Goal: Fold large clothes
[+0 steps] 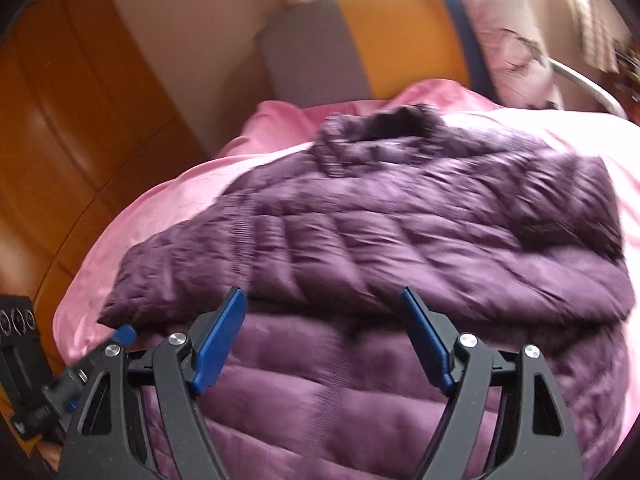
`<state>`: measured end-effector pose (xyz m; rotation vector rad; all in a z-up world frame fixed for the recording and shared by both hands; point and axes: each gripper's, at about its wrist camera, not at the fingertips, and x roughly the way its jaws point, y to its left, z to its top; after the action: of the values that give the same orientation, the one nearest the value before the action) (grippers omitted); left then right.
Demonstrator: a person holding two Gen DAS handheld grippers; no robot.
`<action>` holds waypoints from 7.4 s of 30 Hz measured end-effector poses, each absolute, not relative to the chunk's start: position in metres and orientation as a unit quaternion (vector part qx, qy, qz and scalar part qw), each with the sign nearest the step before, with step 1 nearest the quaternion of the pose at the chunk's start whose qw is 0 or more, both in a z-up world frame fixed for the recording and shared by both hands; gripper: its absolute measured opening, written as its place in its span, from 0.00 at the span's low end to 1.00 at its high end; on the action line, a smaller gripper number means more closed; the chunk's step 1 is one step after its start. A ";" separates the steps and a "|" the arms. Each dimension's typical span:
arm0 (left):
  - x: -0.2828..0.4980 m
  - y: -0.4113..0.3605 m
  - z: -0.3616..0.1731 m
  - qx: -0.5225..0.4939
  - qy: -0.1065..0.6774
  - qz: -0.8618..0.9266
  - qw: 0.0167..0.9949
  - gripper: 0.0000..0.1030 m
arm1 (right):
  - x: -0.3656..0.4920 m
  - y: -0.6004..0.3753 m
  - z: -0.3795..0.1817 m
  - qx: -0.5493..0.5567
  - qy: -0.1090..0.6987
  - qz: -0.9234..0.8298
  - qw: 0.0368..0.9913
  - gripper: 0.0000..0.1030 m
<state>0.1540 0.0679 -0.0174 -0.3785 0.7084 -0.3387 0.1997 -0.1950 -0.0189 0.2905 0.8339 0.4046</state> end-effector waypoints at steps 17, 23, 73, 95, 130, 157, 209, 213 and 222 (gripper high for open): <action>0.146 0.079 -0.026 -0.204 0.339 -0.164 0.904 0.73 | 0.242 -0.107 0.059 0.054 0.367 0.220 0.902 0.07; 0.177 0.070 -0.027 -0.206 0.347 -0.160 0.901 0.73 | 0.247 -0.175 0.085 0.096 0.335 0.144 0.926 0.07; 0.276 0.055 -0.072 -0.128 0.419 -0.103 0.893 0.71 | 0.254 -0.302 -0.065 0.083 0.432 -0.003 0.898 0.50; 0.317 0.015 -0.025 -0.064 0.385 -0.082 0.917 0.71 | 0.296 -0.259 -0.036 0.042 0.410 -0.008 0.911 0.84; 0.221 0.026 -0.007 -0.038 0.348 -0.043 0.936 0.87 | 0.260 -0.264 -0.039 0.054 0.408 0.014 0.911 0.97; 0.057 0.108 -0.053 -0.123 0.416 -0.088 0.897 0.73 | 0.071 -0.338 -0.041 0.077 0.465 0.013 0.882 0.97; 0.200 0.162 -0.008 -0.395 0.389 -0.223 0.802 0.79 | 0.159 -0.436 -0.010 0.440 0.409 0.176 0.780 0.90; 0.191 0.167 -0.025 -0.378 0.397 -0.217 0.808 0.79 | 0.130 -0.446 -0.009 0.431 0.392 0.161 0.797 0.91; 0.184 0.109 -0.061 -0.268 0.453 -0.225 0.820 0.29 | 0.112 -0.395 -0.043 0.270 0.472 0.106 0.832 0.42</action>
<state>0.1842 0.1089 -0.0615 -0.5708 0.9639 -0.4800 0.1119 -0.3947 -0.0428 0.5729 1.0010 0.2243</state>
